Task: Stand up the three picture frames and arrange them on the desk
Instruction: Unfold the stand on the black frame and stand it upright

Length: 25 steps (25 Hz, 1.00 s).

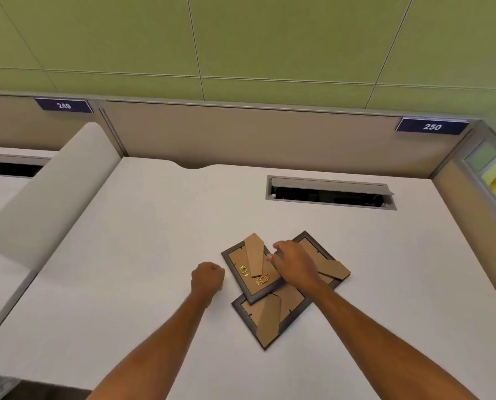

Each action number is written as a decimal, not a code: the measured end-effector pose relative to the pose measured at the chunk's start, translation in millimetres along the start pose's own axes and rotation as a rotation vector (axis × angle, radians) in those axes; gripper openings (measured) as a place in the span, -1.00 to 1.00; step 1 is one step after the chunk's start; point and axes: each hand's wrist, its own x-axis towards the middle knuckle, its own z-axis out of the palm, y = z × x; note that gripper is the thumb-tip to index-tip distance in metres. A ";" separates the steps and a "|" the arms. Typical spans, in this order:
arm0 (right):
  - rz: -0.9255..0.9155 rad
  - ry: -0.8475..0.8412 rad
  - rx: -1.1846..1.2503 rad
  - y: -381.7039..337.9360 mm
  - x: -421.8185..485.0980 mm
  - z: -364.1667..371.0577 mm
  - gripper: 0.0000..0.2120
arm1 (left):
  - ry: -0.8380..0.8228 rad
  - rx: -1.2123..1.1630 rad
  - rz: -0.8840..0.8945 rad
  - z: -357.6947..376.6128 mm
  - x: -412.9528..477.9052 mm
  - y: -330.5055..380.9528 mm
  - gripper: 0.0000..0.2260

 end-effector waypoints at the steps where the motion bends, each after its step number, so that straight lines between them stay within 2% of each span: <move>1: 0.015 -0.021 -0.006 -0.5 0.0 3.7 -0.58 | -0.031 -0.069 -0.051 3.0 2.4 -2.1 -0.89; 4: 0.036 -0.089 -0.009 0.2 -4.0 12.7 -0.75 | -0.127 -0.198 -0.207 11.8 5.3 -2.6 -0.94; 6: 0.030 -0.114 0.001 2.1 -3.9 17.7 -0.81 | -0.169 -0.248 -0.224 19.9 5.7 -2.4 -0.94; 10: 0.042 -0.116 -0.002 5.2 -5.2 25.0 -0.81 | -0.127 -0.246 -0.265 30.8 13.2 -6.1 -0.82; 13: 0.052 -0.083 0.009 4.4 -8.7 28.8 -0.78 | -0.143 -0.331 -0.290 32.9 16.2 -9.7 -0.79; 17: 0.047 -0.084 0.005 3.8 -9.5 35.8 -0.79 | -0.194 -0.472 -0.359 32.3 13.8 -11.4 -0.80; 21: 0.045 -0.086 -0.013 2.1 -8.6 38.0 -0.82 | -0.201 -0.465 -0.336 36.0 11.6 -7.5 -0.76; 25: 0.034 -0.083 -0.002 5.6 -7.7 38.7 -0.81 | -0.227 -0.494 -0.304 38.6 6.1 -1.2 -0.84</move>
